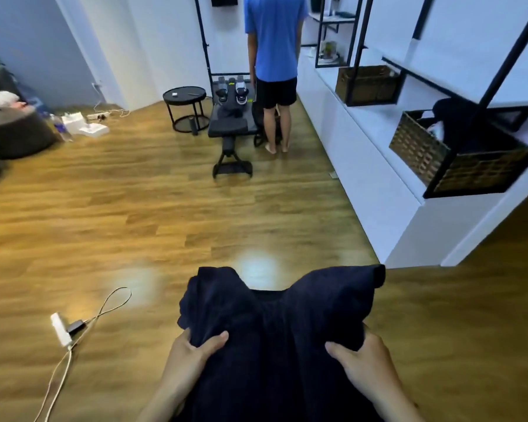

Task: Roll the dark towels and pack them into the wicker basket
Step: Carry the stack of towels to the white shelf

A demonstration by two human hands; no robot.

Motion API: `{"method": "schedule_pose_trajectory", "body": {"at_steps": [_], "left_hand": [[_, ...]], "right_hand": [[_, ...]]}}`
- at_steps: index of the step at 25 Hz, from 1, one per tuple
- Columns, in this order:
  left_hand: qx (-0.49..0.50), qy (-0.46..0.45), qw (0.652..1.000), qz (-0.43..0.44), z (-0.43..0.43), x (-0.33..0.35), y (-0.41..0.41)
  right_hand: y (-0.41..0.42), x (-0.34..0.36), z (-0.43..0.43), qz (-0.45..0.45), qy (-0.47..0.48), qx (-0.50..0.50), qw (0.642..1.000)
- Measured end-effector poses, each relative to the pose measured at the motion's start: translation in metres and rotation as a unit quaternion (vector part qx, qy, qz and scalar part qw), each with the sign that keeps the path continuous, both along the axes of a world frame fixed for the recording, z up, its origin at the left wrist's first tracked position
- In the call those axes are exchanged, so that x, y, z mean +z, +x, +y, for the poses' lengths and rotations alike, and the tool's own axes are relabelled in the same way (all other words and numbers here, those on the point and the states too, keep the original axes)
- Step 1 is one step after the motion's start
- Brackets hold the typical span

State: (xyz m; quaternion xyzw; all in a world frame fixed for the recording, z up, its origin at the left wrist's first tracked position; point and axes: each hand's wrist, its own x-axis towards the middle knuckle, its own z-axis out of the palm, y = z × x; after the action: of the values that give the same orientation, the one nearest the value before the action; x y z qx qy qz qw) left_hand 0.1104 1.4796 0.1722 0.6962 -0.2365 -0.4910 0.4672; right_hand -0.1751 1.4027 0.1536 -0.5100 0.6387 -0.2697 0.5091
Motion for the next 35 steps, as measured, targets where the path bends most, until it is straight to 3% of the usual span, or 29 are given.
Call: {"method": "schedule_pose_trajectory", "body": {"at_steps": [4, 8, 15, 27, 30, 35], "left_hand": [[-0.047, 0.004, 0.999, 0.026, -0.144, -0.022, 0.004], [-0.105, 0.011, 0.994, 0.034, -0.305, -0.019, 0.005], [-0.171, 0.012, 0.985, -0.020, -0.551, 0.005, -0.007], [-0.148, 0.032, 0.984, -0.095, -0.917, 0.033, -0.078], [-0.193, 0.034, 0.975, -0.108, -1.005, 0.020, -0.092], [-0.320, 0.029, 0.938, -0.130, -1.181, -0.010, -0.111]], "right_hand": [[0.018, -0.011, -0.123, 0.007, 0.013, 0.004, 1.000], [0.024, 0.003, -0.254, 0.007, 0.016, -0.056, 0.998], [0.010, 0.012, -0.461, -0.006, -0.027, -0.133, 0.991], [-0.020, 0.011, -0.832, -0.047, -0.008, -0.110, 0.993], [-0.022, 0.011, -0.903, -0.043, -0.004, -0.130, 0.991], [-0.007, 0.000, -1.032, -0.022, 0.002, -0.252, 0.968]]}}
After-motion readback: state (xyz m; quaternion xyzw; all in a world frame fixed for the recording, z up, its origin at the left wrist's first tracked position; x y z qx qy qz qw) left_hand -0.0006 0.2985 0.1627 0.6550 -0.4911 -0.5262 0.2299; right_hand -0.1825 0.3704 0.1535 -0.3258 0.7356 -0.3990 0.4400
